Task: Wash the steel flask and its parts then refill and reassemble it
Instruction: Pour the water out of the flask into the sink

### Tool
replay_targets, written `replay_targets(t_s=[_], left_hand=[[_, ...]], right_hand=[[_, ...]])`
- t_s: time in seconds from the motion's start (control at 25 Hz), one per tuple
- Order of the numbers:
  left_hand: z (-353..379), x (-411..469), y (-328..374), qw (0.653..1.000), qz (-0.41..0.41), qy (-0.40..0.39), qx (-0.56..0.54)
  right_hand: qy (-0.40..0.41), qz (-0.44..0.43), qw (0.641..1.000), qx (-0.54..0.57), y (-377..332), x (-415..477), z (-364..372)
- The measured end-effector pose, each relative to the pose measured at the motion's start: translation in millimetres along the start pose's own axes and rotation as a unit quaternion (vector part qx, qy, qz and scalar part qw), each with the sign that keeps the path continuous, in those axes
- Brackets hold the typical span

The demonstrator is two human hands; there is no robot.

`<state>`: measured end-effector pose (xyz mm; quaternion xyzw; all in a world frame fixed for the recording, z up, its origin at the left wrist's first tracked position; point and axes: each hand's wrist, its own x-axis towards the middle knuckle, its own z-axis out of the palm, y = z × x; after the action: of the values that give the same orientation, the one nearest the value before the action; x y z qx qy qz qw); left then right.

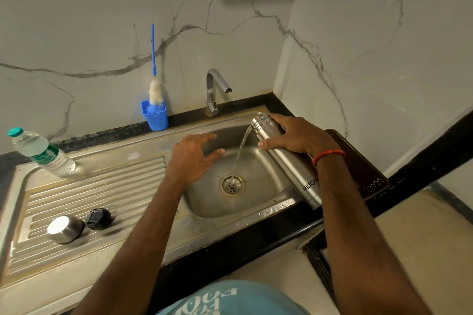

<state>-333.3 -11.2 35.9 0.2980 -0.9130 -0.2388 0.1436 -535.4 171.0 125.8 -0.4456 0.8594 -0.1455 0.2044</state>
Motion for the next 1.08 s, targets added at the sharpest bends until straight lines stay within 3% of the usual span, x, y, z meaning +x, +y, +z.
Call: replay_targets(t_s=[1.08], left_hand=[[1.7,-3.9,-2.6,1.000,0.000,0.003,0.022]], right_hand=[[-0.029,-0.004,0.999,-0.013,1.1,-0.7,-4.4]])
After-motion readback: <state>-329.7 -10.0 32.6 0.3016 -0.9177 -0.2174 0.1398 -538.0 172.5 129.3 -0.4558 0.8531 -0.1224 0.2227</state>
